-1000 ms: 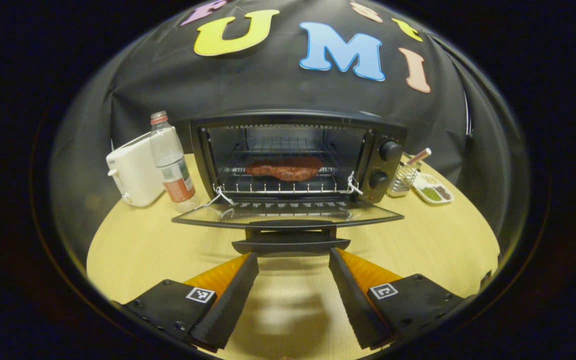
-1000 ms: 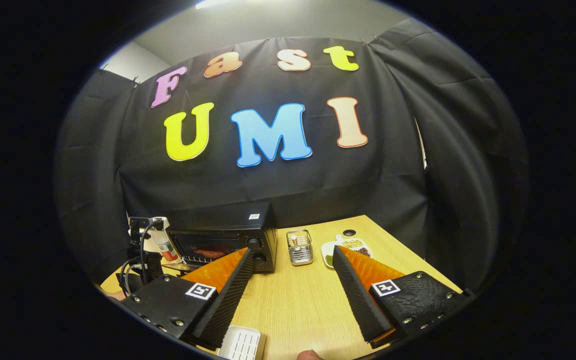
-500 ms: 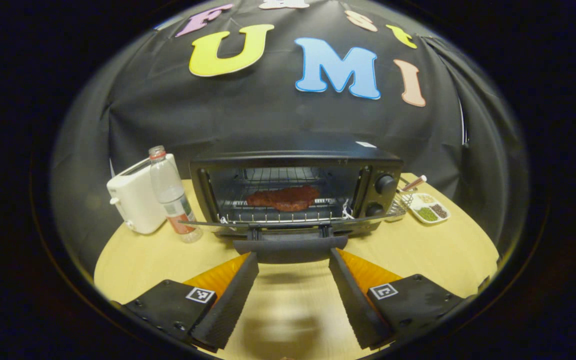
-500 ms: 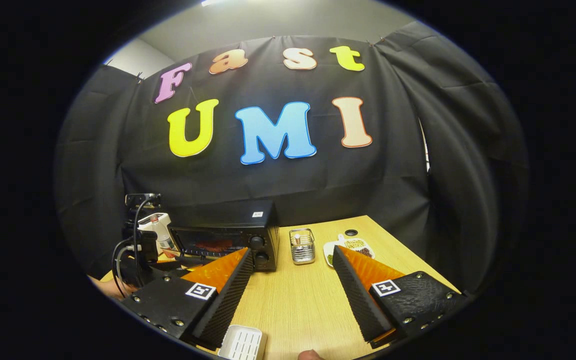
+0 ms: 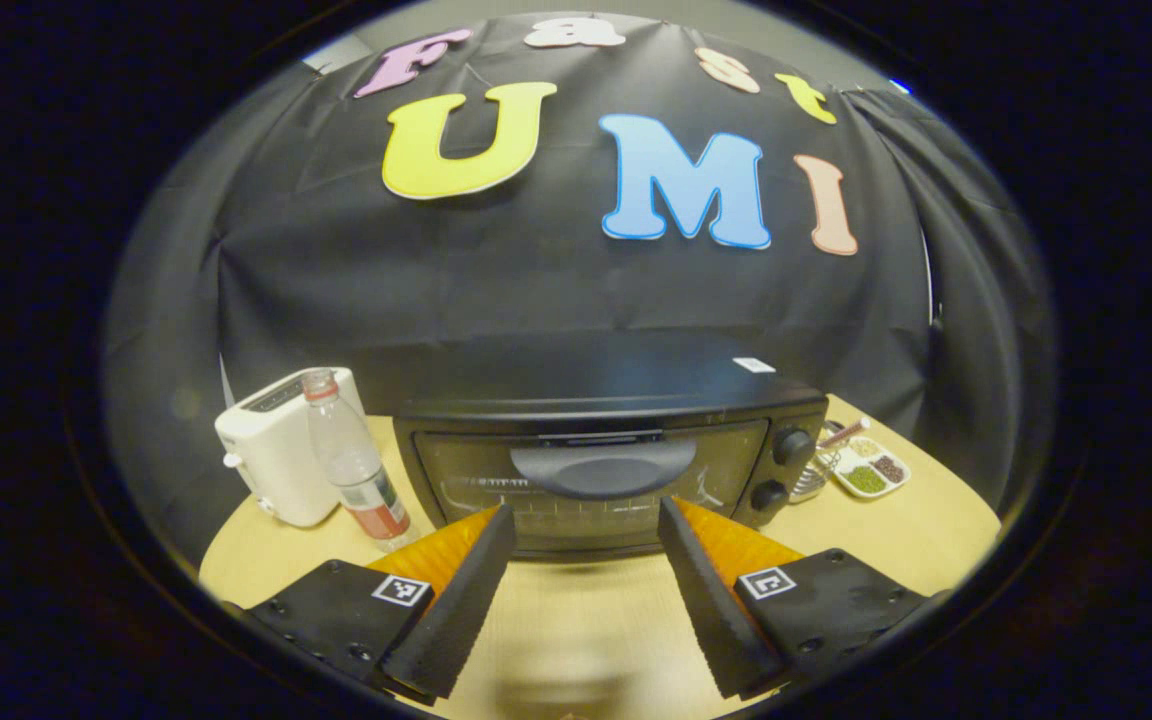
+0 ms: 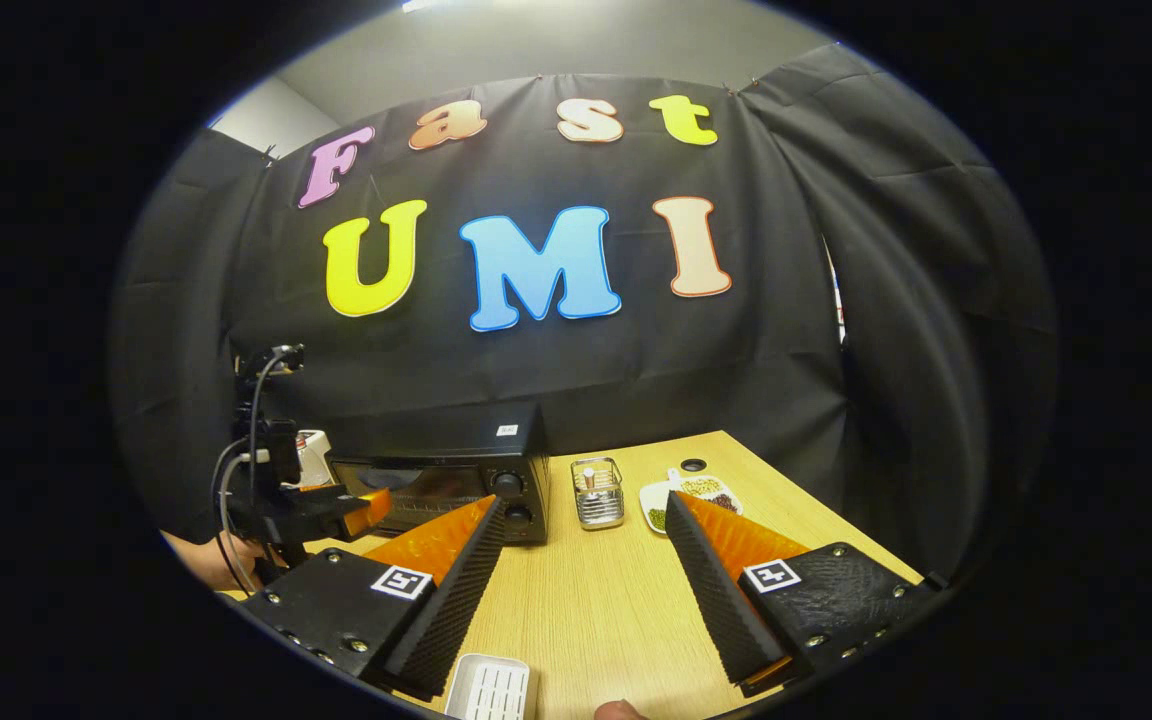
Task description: Open the electric oven with the left hand, put the food in, and close the electric oven.
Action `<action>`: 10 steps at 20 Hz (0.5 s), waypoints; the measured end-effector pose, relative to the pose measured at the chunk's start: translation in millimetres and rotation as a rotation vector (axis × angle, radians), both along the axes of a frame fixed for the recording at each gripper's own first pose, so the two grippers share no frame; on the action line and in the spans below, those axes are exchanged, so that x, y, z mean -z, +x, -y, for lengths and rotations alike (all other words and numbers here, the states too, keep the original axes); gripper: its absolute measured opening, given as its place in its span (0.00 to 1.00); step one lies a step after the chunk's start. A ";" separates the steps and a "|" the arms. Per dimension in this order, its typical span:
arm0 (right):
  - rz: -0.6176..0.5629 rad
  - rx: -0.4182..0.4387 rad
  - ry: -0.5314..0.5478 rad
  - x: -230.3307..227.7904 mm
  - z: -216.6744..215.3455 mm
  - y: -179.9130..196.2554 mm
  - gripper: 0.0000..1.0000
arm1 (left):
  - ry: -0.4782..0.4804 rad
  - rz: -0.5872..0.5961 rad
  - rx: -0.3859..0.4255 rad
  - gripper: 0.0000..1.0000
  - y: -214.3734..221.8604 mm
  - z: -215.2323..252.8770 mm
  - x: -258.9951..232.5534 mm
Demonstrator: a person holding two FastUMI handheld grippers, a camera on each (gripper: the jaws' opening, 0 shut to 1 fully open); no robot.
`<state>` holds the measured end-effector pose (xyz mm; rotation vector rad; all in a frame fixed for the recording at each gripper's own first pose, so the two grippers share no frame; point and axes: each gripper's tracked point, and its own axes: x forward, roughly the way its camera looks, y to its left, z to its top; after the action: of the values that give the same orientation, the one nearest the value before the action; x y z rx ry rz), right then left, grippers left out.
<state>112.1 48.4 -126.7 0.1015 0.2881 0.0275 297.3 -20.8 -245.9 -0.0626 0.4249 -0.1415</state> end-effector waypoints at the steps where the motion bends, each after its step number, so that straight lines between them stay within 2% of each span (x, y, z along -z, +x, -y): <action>1: 0.004 0.004 0.002 -0.5 -0.7 1.3 0.98 | -0.004 0.022 0.005 0.96 -0.9 0.1 -9.6; 6: 0.054 -0.010 0.019 -18.8 -1.0 7.5 0.98 | -0.006 0.137 0.033 1.00 -25.1 5.8 -71.3; 10: 0.090 -0.052 -0.008 -34.6 12.6 -3.4 0.98 | -0.022 0.254 0.011 1.00 -65.6 17.9 -135.7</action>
<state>108.7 35.8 -92.1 0.0846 0.2009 0.0828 231.7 -38.7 -110.2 -0.0632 0.1700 -0.1624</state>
